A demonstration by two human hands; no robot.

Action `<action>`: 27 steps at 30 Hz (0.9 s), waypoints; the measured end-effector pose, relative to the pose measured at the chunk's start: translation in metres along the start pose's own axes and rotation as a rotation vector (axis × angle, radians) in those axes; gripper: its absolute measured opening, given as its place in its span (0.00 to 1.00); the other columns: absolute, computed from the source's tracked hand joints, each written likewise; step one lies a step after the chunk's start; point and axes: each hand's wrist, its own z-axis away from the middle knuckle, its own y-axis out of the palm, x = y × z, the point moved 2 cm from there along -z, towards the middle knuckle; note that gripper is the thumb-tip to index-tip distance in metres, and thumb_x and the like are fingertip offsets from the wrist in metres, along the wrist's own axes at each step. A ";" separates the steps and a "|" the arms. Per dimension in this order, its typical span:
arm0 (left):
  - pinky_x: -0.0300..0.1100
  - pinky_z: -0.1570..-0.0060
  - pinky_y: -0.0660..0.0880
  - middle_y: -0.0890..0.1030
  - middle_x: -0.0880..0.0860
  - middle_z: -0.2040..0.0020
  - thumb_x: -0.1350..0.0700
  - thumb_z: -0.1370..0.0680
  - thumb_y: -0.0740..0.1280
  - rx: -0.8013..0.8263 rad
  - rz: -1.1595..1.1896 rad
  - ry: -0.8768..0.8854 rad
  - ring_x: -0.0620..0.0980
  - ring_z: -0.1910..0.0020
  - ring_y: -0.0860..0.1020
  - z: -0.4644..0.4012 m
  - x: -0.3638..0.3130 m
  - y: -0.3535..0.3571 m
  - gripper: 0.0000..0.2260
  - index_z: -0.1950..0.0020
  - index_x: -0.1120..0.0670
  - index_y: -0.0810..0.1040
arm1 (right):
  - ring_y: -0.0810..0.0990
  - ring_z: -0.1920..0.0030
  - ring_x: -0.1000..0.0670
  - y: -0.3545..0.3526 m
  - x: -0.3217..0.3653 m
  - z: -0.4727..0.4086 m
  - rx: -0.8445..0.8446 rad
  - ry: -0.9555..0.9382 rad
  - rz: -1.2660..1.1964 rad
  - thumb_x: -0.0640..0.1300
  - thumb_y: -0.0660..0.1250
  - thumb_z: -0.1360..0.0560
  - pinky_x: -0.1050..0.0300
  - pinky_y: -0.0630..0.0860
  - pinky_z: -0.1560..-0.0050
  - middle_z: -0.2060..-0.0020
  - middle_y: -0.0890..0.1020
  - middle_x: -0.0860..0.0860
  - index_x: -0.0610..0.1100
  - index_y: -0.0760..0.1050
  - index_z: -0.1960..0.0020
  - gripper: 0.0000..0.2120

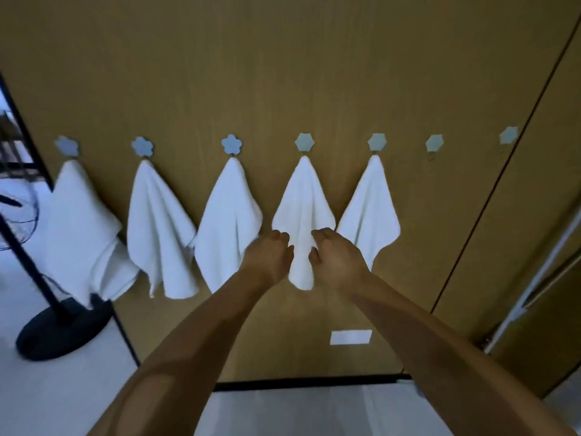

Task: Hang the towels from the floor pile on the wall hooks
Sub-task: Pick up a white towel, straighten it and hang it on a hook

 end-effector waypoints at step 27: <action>0.46 0.44 0.72 0.74 0.57 0.39 0.51 0.18 0.54 -0.065 -0.418 -0.783 0.56 0.41 0.73 0.446 0.369 -0.307 0.15 0.37 0.58 0.71 | 0.74 0.43 0.42 0.026 0.616 0.104 0.142 -0.769 -0.259 0.43 0.55 0.20 0.51 0.72 0.48 0.42 0.74 0.44 0.38 0.70 0.39 0.14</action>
